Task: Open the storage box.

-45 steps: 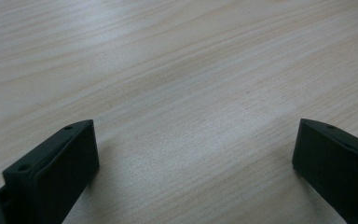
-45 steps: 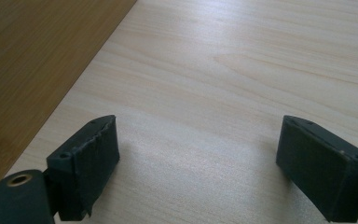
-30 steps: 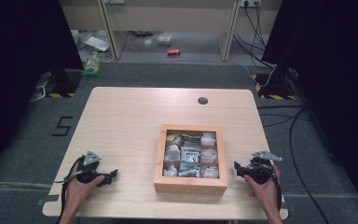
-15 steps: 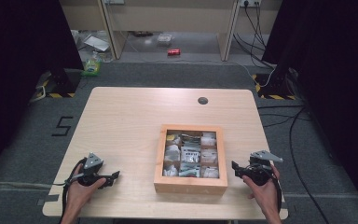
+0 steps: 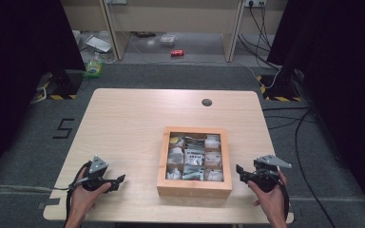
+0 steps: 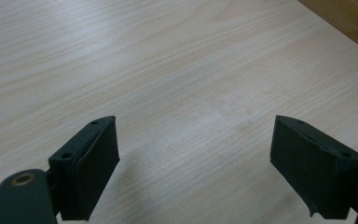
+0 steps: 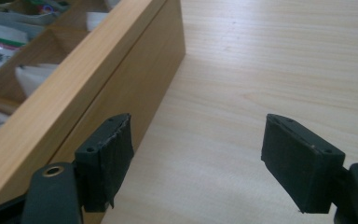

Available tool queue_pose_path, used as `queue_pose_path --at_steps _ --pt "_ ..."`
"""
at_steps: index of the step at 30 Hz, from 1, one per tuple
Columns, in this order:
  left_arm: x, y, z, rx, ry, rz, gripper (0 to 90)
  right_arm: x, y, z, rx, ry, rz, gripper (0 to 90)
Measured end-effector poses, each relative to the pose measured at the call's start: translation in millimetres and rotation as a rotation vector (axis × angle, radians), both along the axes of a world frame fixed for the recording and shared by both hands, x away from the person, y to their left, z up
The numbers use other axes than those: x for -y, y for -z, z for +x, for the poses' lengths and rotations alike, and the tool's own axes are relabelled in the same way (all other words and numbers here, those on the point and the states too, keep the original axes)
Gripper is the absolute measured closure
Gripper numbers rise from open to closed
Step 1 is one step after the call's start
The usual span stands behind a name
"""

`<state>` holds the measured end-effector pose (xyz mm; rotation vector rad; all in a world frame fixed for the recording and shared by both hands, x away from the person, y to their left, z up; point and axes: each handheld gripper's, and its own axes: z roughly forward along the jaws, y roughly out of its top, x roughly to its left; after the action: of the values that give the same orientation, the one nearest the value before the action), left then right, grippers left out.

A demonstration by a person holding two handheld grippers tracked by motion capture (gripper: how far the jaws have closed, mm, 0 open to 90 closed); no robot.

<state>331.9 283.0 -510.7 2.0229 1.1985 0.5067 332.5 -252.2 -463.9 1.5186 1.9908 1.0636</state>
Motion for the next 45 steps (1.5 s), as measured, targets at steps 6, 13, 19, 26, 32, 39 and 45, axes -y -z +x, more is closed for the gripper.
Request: queue_pose_path --at_steps 6,13,19,26,32,39,45 --pt "0.1 2.7 -3.3 -0.010 -0.002 0.006 15.1 -3.9 -10.5 -18.6 0.029 -0.035 0.035 29.1" --pt "0.3 4.1 -4.5 -0.011 -0.007 0.012 15.1 -14.3 -18.1 -31.0 0.040 -0.074 0.078 32.5" --pt "3.4 4.0 -5.4 -0.011 0.000 0.021 15.1 -24.8 -22.2 -39.3 0.045 -0.116 0.114 35.5" --pt "6.5 3.5 -6.2 -0.009 0.005 0.022 15.1 -35.4 -18.3 -46.7 0.011 -0.160 0.167 37.3" --pt "10.2 1.5 -7.7 -0.006 0.012 0.022 15.1 -40.8 -12.8 -48.8 -0.014 -0.176 0.180 38.1" --pt "17.3 -2.8 -11.6 0.003 0.034 0.021 15.1 -43.7 -10.5 -48.3 -0.025 -0.189 0.212 37.4" --pt "27.2 -5.7 -19.0 0.009 0.061 0.011 15.1 -43.6 -9.3 -48.8 -0.043 -0.173 0.251 35.8"
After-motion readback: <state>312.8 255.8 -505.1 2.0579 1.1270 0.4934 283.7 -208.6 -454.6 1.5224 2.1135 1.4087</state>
